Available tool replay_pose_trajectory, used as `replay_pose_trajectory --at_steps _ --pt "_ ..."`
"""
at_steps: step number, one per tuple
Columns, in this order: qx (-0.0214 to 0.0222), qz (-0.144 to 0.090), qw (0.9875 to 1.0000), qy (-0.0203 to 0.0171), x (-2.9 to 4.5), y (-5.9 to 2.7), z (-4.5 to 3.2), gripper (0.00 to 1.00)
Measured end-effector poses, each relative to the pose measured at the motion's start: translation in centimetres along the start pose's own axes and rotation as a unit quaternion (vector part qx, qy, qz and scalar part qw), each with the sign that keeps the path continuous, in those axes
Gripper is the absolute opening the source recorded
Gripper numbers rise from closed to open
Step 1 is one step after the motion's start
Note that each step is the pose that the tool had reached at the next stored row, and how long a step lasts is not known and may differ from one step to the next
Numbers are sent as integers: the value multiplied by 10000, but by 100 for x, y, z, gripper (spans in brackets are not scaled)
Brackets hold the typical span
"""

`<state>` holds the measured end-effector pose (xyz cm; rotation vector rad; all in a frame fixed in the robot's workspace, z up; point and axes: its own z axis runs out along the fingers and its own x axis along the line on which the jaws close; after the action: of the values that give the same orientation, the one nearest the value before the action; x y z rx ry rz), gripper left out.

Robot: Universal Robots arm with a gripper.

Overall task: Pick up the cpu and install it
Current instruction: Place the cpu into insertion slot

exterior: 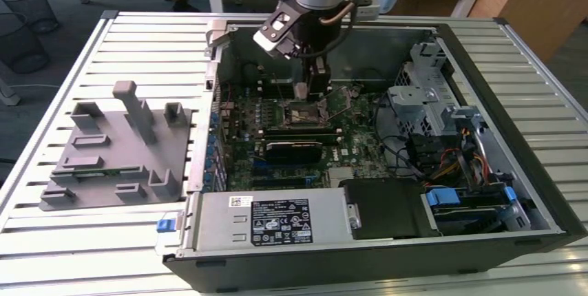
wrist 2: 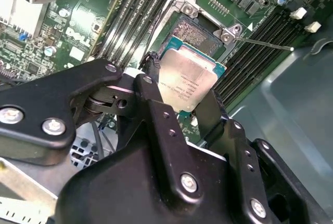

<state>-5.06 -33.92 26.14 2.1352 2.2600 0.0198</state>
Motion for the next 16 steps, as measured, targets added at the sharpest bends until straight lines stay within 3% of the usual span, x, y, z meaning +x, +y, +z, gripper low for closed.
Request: replay_pose_trajectory --at_steps 8,16 --pt "-1 1 10000 0 30 -3 121 53" --pt "-2 1 10000 0 61 -4 183 53"
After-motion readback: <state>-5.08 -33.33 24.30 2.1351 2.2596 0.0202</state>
